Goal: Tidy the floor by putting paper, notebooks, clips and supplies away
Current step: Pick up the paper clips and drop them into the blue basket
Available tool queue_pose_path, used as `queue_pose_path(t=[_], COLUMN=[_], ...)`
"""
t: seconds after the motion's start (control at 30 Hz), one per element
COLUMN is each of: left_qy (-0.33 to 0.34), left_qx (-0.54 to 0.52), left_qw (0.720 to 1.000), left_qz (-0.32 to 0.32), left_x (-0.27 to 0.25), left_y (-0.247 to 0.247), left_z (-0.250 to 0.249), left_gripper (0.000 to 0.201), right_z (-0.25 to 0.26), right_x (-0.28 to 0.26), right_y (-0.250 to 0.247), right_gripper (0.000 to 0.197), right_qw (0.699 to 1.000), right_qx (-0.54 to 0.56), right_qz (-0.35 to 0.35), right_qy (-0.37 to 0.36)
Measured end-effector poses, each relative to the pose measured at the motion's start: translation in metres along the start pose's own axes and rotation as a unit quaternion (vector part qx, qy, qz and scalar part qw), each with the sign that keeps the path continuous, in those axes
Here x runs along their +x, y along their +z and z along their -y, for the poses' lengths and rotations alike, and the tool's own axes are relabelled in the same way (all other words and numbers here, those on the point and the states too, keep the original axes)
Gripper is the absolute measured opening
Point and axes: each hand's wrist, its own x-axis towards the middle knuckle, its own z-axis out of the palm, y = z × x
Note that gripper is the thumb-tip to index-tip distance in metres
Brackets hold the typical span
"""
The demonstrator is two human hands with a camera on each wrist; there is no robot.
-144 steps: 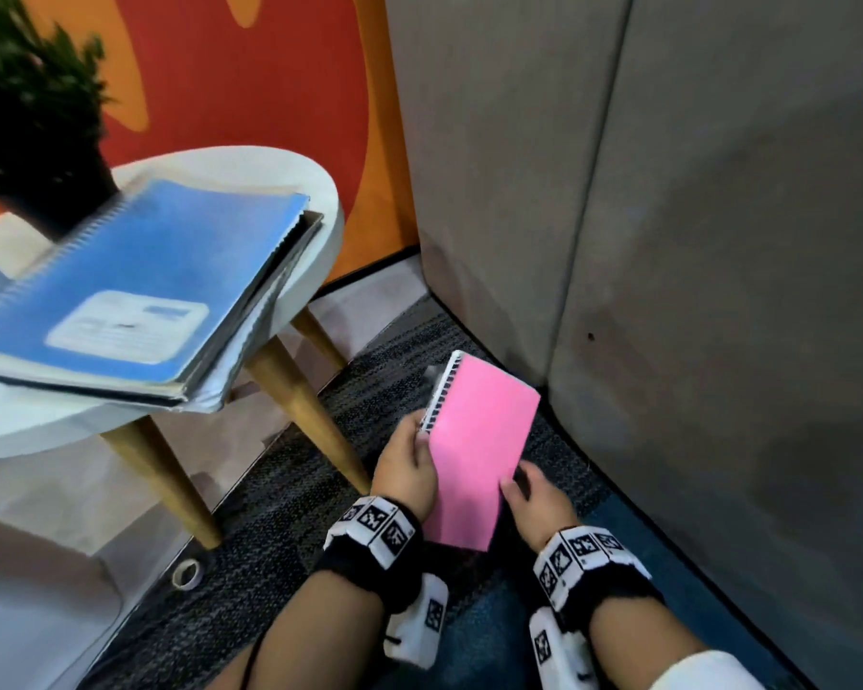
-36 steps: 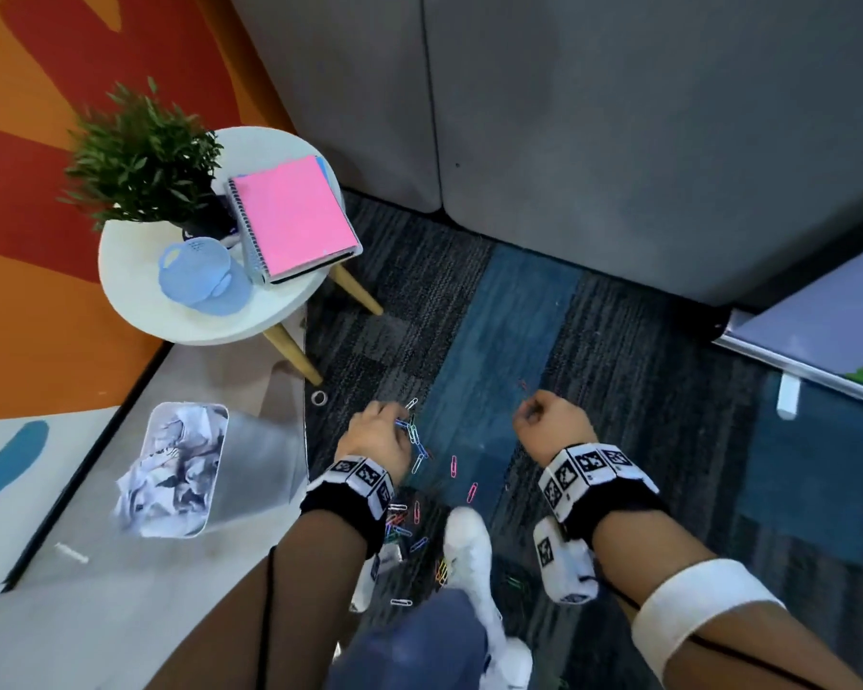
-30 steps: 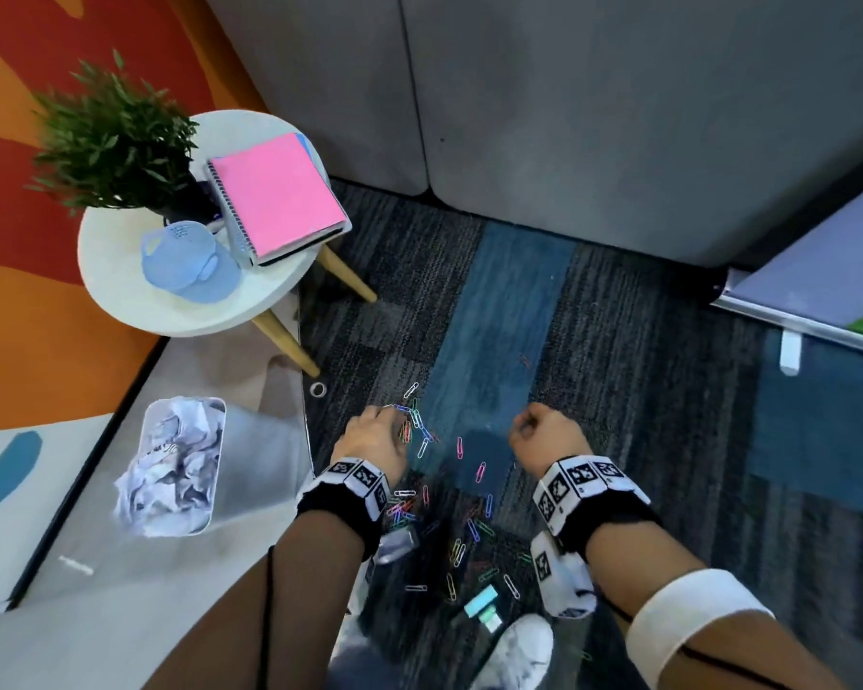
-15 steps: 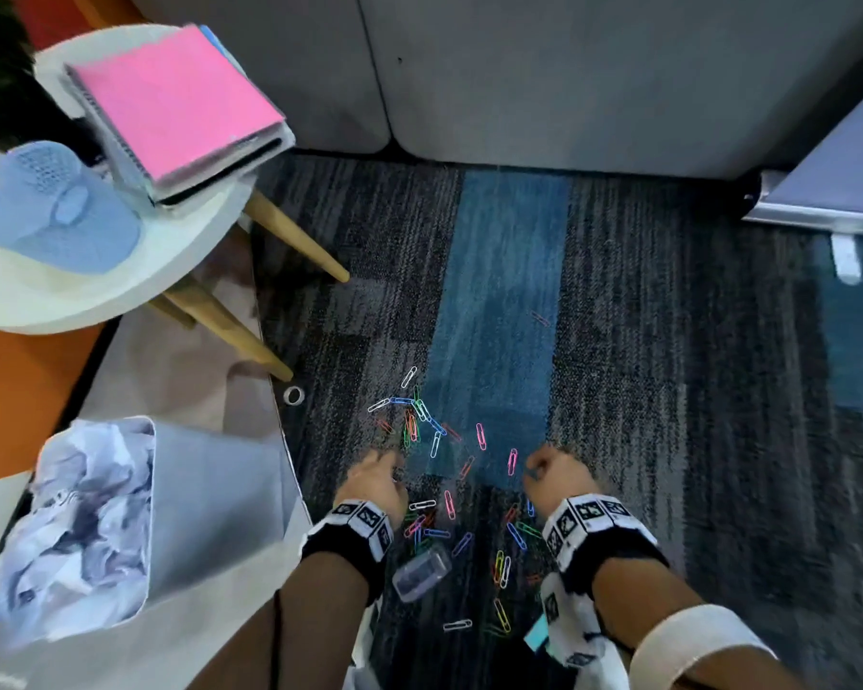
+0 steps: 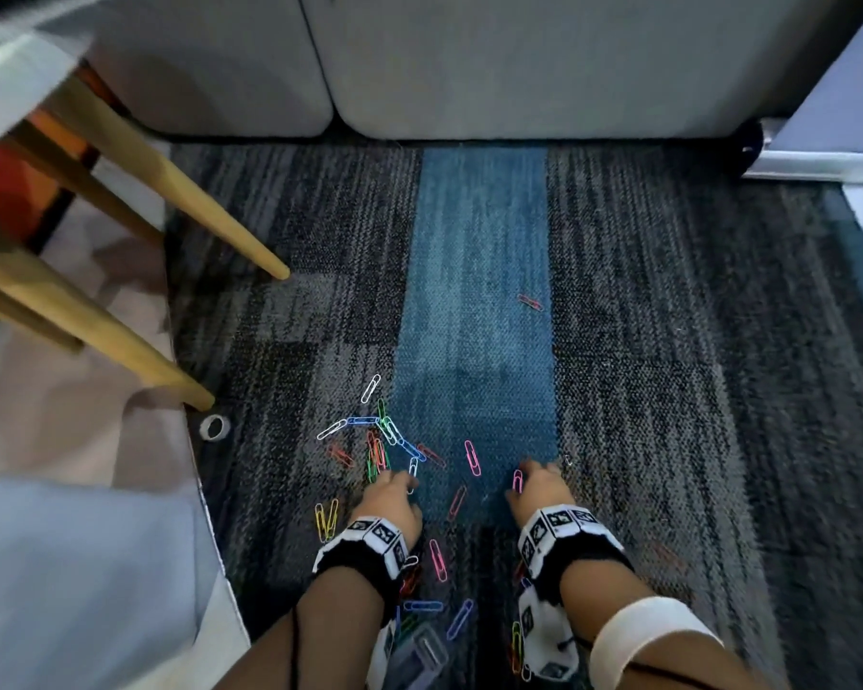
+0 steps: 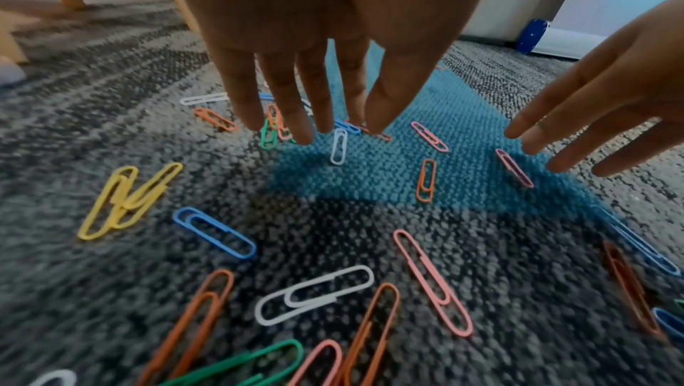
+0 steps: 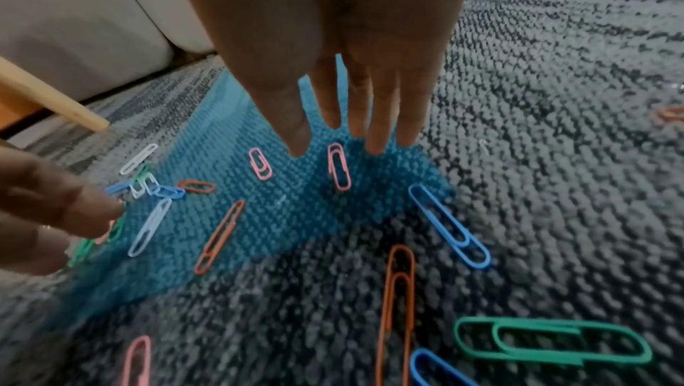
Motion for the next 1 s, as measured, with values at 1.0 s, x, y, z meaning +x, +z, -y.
queue_pose_path(t=[1.0], left_qy=[0.052], left_qx=[0.120], left_qw=[0.991], left_qz=[-0.019], left_x=[0.027], left_y=[0.031], left_z=[-0.026], left_gripper=[0.034], right_z=[0.001], right_x=[0.029], right_y=[0.033], right_gripper=[0.025], right_qw=[0.989], right_qx=[-0.040], right_qz=[-0.036], right_qy=[-0.140])
